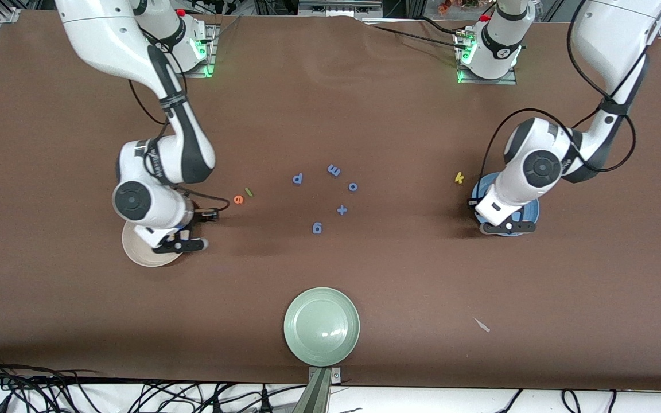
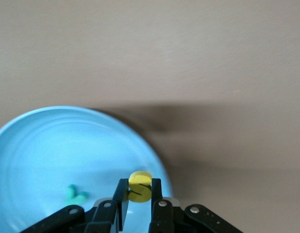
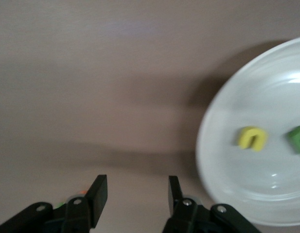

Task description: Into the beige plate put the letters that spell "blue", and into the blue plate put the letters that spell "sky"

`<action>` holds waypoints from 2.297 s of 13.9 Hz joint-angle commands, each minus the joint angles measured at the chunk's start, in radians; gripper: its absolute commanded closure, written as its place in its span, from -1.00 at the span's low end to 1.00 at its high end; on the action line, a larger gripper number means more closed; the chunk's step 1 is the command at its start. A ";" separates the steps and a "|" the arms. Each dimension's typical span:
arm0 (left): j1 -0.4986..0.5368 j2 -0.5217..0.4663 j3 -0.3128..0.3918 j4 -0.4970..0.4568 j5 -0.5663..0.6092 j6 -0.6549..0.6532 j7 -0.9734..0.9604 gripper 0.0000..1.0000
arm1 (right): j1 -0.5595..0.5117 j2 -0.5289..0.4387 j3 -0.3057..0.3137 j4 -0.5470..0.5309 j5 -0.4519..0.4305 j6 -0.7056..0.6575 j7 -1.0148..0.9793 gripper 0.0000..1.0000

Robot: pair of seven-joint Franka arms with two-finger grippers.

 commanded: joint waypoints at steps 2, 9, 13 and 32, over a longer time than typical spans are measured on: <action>0.039 -0.060 -0.011 -0.080 0.030 -0.009 0.036 0.56 | -0.003 -0.044 0.072 -0.099 0.010 0.092 0.144 -0.22; 0.035 -0.075 -0.047 -0.082 0.019 -0.086 -0.048 -0.47 | 0.050 -0.087 0.101 -0.253 0.004 0.263 0.229 -0.27; 0.030 -0.075 -0.153 -0.092 0.019 -0.087 -0.268 -0.47 | 0.053 -0.087 0.094 -0.255 -0.013 0.263 0.221 -0.27; 0.116 -0.083 -0.247 -0.249 0.142 0.097 -0.023 -0.20 | 0.055 -0.084 0.080 -0.342 -0.094 0.366 0.264 -0.19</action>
